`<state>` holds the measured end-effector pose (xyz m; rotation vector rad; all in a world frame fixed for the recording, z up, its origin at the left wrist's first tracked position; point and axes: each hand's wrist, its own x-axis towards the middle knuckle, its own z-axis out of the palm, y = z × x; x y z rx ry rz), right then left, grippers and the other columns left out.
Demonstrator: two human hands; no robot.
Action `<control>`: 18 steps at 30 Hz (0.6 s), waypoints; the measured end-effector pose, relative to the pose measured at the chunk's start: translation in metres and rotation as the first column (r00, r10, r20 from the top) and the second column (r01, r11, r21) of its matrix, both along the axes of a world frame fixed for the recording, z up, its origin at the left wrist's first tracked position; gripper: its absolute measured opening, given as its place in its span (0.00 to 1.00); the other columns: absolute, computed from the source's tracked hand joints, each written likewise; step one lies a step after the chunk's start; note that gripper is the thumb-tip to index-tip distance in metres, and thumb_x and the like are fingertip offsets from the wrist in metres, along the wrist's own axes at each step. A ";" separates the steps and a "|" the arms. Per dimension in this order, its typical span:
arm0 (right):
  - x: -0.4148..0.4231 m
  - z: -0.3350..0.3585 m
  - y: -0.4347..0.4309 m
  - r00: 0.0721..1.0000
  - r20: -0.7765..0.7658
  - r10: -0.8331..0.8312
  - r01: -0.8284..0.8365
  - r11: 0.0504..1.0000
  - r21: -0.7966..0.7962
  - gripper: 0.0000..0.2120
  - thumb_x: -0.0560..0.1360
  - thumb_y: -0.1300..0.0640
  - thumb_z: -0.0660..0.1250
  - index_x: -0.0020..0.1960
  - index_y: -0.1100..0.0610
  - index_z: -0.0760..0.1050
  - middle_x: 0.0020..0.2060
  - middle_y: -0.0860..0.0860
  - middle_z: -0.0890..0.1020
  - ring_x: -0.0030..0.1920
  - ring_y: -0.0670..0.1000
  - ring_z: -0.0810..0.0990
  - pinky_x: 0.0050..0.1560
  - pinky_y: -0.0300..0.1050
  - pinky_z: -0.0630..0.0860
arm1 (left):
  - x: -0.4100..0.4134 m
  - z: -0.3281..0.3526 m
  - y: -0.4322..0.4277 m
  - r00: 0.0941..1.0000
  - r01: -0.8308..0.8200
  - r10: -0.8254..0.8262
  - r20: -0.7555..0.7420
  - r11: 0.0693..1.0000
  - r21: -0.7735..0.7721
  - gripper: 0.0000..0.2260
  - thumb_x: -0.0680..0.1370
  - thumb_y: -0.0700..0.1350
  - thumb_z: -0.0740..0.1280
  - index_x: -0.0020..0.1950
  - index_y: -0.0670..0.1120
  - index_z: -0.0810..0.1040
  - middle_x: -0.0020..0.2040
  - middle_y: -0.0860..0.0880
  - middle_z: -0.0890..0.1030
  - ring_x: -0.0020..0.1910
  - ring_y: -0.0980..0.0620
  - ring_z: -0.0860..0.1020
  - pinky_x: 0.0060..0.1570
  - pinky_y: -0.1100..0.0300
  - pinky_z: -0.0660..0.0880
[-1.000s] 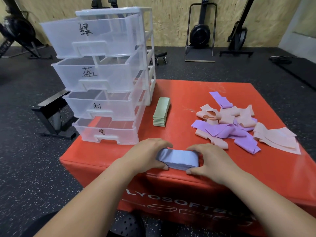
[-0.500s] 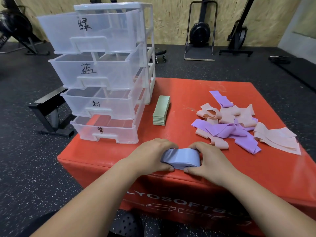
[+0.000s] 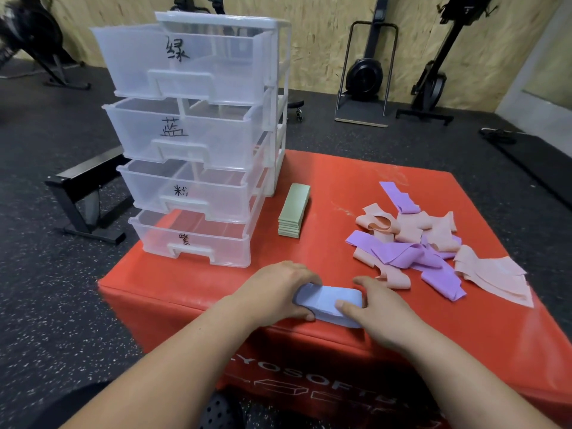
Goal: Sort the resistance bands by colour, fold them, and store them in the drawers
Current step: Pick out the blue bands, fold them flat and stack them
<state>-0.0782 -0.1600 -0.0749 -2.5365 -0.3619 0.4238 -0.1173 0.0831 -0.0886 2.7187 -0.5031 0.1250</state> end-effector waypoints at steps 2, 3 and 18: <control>-0.003 -0.003 0.008 0.996 -0.001 -0.093 0.093 0.995 0.047 0.35 0.73 0.41 0.74 0.76 0.50 0.67 0.67 0.51 0.79 0.64 0.53 0.80 0.62 0.47 0.75 | -0.001 -0.001 -0.001 1.000 -0.003 0.003 0.020 1.000 -0.009 0.29 0.71 0.60 0.80 0.69 0.55 0.78 0.58 0.56 0.82 0.56 0.52 0.77 0.54 0.53 0.75; -0.005 -0.004 0.012 0.990 -0.004 -0.141 0.141 0.987 0.080 0.34 0.71 0.43 0.75 0.73 0.49 0.68 0.62 0.50 0.82 0.59 0.53 0.81 0.58 0.47 0.76 | -0.001 -0.002 -0.001 1.000 -0.008 0.009 0.021 1.000 -0.015 0.29 0.71 0.60 0.80 0.69 0.55 0.78 0.59 0.56 0.82 0.57 0.52 0.77 0.54 0.54 0.75; 0.088 0.093 0.040 0.955 0.073 0.289 -0.295 0.883 0.364 0.34 0.68 0.67 0.76 0.67 0.40 0.75 0.50 0.51 0.83 0.51 0.53 0.84 0.52 0.50 0.83 | 0.039 0.018 -0.004 0.932 -0.316 0.095 -0.349 0.682 -0.659 0.16 0.78 0.54 0.76 0.63 0.53 0.79 0.57 0.53 0.86 0.57 0.54 0.84 0.61 0.48 0.80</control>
